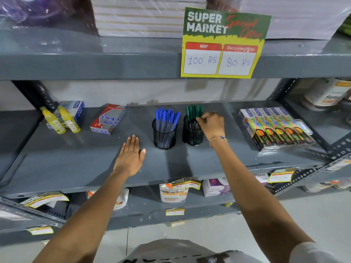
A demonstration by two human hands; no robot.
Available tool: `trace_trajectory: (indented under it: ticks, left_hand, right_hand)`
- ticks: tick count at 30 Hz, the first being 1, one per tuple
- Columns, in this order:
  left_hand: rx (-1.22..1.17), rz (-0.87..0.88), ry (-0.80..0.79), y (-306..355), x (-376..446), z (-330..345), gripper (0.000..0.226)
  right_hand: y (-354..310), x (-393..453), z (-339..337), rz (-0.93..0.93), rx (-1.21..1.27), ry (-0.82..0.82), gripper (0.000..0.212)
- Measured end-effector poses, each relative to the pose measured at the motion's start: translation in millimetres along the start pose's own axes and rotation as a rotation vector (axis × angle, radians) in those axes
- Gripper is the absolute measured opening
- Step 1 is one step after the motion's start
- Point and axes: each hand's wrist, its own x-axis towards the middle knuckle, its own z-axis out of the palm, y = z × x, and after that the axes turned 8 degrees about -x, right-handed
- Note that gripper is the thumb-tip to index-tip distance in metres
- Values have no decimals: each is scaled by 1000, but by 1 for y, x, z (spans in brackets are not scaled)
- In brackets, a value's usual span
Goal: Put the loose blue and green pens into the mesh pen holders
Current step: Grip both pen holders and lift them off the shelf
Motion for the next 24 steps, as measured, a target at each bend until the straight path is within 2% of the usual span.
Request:
trace_trajectory:
  ticks: [4, 8, 11, 14, 15, 17, 21, 24]
  left_hand:
    - [3, -1, -3, -2, 1, 1, 64]
    - [-30, -11, -39, -3, 3, -1, 65]
    - [-274, -40, -9, 3, 6, -13, 62]
    - [-573, -116, 140, 23, 18, -47, 59]
    - [-616, -134, 193, 32, 24, -61, 57]
    - [-615, -103, 207, 52, 35, -88, 54]
    - [-486, 43, 17, 83, 47, -114, 46]
    - [-438, 129, 24, 94, 51, -114, 32]
  right_hand:
    - [-2, 1, -1, 28, 24, 12, 19]
    - [-4, -2, -7, 45, 54, 11, 20]
    - [-10, -7, -12, 49, 122, 33, 25]
    - [-30, -22, -11, 51, 136, 11, 50]
    - [-38, -27, -9, 43, 131, -9, 53]
    - [-53, -34, -3, 8, 105, -84, 50]
    - [-79, -35, 7, -36, 61, -182, 45]
    - [-90, -29, 14, -33, 69, -199, 32]
